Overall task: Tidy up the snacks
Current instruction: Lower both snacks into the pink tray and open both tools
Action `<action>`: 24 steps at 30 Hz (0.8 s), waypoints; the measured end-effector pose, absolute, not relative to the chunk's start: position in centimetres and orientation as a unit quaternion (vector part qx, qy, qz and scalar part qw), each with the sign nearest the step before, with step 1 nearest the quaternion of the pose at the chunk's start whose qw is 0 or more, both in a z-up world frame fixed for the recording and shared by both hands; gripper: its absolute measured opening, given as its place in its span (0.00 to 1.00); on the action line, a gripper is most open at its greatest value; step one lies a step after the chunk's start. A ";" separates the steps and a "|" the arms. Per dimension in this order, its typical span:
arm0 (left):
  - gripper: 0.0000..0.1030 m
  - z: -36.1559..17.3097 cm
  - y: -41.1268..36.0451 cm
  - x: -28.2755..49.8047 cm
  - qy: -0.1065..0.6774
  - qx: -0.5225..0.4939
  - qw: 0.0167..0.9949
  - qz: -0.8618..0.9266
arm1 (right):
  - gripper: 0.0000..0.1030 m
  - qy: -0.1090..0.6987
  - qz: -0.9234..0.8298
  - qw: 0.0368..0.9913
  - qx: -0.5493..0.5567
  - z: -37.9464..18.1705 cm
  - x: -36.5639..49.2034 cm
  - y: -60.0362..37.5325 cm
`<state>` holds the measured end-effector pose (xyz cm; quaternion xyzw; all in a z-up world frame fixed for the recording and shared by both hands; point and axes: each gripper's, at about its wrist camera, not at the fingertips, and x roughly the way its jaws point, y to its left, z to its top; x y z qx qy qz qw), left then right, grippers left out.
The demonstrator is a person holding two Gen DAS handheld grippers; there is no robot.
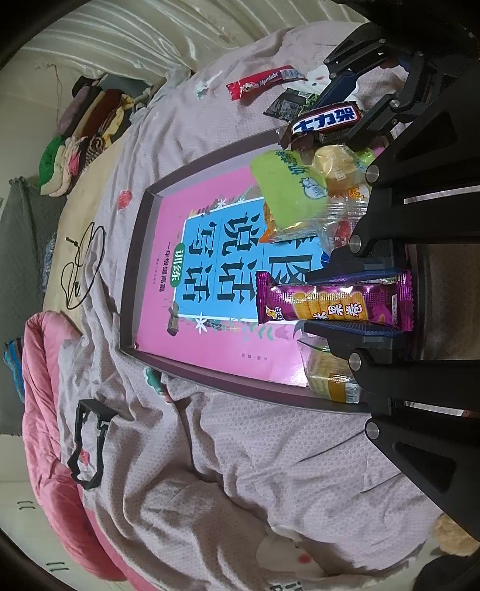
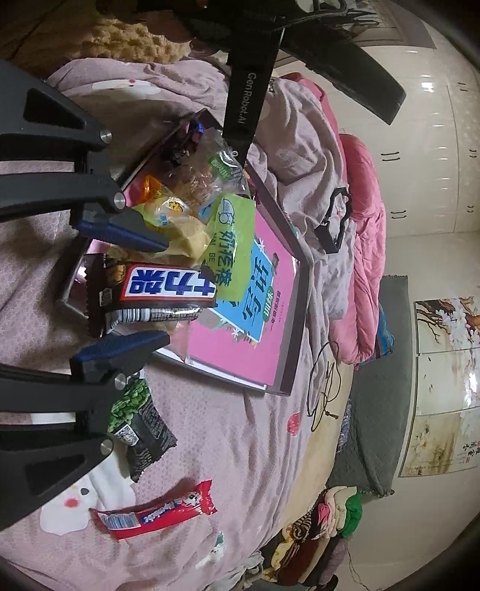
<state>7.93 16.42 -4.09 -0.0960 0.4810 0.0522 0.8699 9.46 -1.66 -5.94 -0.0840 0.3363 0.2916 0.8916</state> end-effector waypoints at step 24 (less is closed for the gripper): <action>0.22 -3.3 16.2 7.7 0.478 -0.088 0.872 0.055 | 0.59 0.326 0.282 0.901 -0.051 -4.2 9.3 -3.4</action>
